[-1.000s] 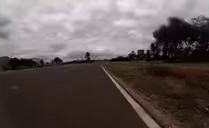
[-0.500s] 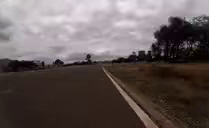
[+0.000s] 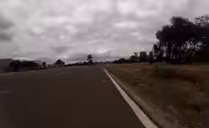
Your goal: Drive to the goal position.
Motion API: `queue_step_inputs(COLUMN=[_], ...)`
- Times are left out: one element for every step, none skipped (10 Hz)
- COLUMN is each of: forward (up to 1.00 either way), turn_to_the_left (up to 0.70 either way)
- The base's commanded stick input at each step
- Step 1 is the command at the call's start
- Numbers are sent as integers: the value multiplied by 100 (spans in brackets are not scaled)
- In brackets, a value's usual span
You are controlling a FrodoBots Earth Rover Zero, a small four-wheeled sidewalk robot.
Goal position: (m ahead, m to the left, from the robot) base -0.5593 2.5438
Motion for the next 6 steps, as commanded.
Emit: queue_step_inputs(forward=[50,50,50,50,50,50], turn_to_the_left=[0,0,-50,-50,-50,-50])
